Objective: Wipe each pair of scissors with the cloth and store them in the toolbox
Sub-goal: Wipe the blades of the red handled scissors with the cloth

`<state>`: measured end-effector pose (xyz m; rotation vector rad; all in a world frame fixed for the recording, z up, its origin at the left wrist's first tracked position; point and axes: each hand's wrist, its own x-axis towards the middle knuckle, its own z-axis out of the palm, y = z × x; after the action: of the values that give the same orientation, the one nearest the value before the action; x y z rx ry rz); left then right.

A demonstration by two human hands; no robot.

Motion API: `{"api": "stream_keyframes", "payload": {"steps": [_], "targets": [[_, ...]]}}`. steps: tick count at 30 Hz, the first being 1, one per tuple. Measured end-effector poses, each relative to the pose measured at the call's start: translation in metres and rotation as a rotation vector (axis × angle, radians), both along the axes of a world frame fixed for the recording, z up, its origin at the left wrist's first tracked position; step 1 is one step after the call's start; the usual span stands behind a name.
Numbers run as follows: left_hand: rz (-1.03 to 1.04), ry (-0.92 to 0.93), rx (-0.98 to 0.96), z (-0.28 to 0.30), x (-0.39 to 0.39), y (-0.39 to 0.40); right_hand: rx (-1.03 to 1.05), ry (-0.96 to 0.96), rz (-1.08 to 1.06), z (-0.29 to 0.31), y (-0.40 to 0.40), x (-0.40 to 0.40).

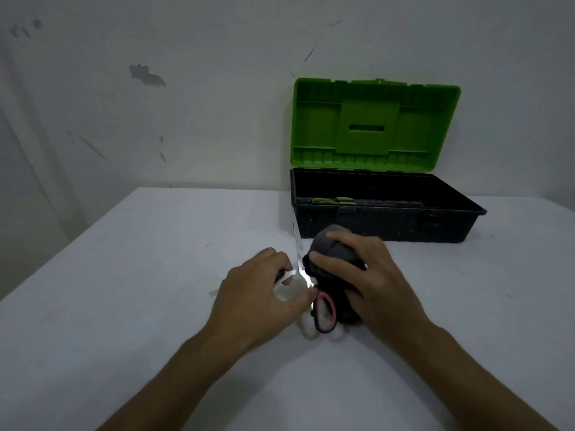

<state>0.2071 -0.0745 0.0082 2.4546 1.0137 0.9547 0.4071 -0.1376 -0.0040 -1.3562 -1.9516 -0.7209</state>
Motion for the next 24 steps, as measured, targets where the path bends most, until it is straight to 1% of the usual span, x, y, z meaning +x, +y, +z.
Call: {"api": "stream_keyframes", "payload": {"steps": [2, 4, 5, 6, 8, 10, 11, 14, 17, 18, 20, 22, 24], "targets": [[0.004, -0.003, 0.041, 0.001, -0.003, 0.001, 0.027, 0.046, -0.077, 0.002, 0.003, 0.01], [-0.001, -0.021, 0.027, 0.003, -0.004, 0.001, 0.099, 0.138, -0.179, 0.01, 0.001, 0.021], [-0.002, -0.022, 0.01, 0.004, -0.002, -0.001, 0.136, 0.157, -0.197, 0.013, -0.002, 0.024], [0.0, -0.02, -0.006, 0.005, 0.0, -0.002, 0.167, 0.142, -0.181, 0.015, -0.006, 0.022], [0.012, -0.026, -0.029, 0.006, 0.003, -0.005, 0.167, 0.043, -0.072, 0.011, -0.009, 0.013], [0.021, -0.029, -0.044, 0.007, 0.004, -0.008, 0.09, -0.045, 0.024, 0.004, -0.008, 0.003], [0.024, -0.029, -0.052, 0.007, 0.003, -0.007, 0.055, -0.063, 0.036, 0.001, -0.005, 0.001], [0.042, -0.024, -0.108, 0.008, 0.0, -0.005, 0.048, -0.074, -0.056, -0.001, 0.003, 0.009], [0.052, 0.003, -0.17, 0.01, 0.002, -0.005, 0.082, 0.039, -0.202, 0.007, 0.001, 0.022], [0.054, 0.009, -0.189, 0.01, 0.003, -0.005, 0.097, 0.06, -0.198, 0.009, -0.003, 0.02], [0.061, 0.002, -0.2, 0.011, 0.003, -0.005, 0.104, 0.01, -0.09, 0.009, -0.006, 0.01], [0.057, -0.007, -0.139, 0.01, 0.001, -0.004, 0.04, -0.052, 0.046, 0.004, -0.006, 0.001], [0.042, -0.031, -0.051, 0.01, -0.002, -0.001, 0.01, -0.039, 0.092, 0.001, -0.002, -0.002]]}}
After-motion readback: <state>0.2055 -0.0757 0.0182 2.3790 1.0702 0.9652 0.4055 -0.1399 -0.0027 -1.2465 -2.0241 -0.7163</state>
